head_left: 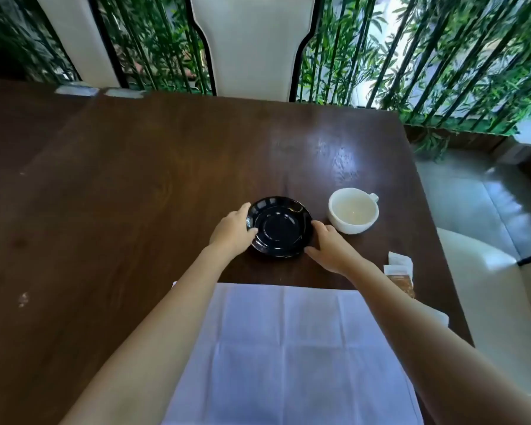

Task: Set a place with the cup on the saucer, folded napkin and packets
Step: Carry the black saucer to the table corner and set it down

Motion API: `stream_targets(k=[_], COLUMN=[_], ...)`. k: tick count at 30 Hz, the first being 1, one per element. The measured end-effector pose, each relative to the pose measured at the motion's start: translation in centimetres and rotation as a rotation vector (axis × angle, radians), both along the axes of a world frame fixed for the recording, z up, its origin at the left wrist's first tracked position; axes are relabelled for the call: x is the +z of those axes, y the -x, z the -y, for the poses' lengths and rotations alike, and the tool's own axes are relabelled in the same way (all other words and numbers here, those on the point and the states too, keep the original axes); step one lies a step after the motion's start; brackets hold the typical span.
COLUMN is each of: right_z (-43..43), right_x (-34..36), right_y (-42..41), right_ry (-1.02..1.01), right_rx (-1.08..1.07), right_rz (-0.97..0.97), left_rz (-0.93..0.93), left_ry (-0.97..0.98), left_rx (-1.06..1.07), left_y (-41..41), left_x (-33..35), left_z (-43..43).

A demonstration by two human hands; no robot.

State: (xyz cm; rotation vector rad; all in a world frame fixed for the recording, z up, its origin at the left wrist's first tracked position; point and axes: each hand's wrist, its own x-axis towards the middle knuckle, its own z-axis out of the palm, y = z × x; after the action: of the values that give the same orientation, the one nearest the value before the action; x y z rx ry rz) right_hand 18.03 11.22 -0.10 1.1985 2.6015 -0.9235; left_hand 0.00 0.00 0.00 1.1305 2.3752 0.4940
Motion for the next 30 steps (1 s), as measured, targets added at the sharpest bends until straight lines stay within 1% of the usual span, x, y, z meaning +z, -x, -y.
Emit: stream_targets(k=[9,13,16,25,30], right_z=[-0.3,-0.3,-0.3,0.7,2.1], right_x=[-1.9,-2.3,-2.1,0.7,3.1], right_y=[3.3,4.0,4.1,3.8,4.2], right_ry=[-0.027,0.026,0.048,0.045,0.029], right_rx=[-0.165,-0.264,-0.308,-0.234,-0.164], right_rz=[-0.14,-0.198,-0.222,-0.263,-0.29], left_rz=[0.094,0.159,0.183,0.197,0.304], left_ry=[-0.109,-0.208,-0.232,-0.319,-0.381], left_rx=[0.087,0.179,0.234,0.329,0.45], left_y=[1.0,1.0,0.9,0.7,0.4], left_x=[-2.9,-3.3,-3.3,-1.4,0.7], left_z=[-1.9,-1.9,-1.7,0.8,3.3])
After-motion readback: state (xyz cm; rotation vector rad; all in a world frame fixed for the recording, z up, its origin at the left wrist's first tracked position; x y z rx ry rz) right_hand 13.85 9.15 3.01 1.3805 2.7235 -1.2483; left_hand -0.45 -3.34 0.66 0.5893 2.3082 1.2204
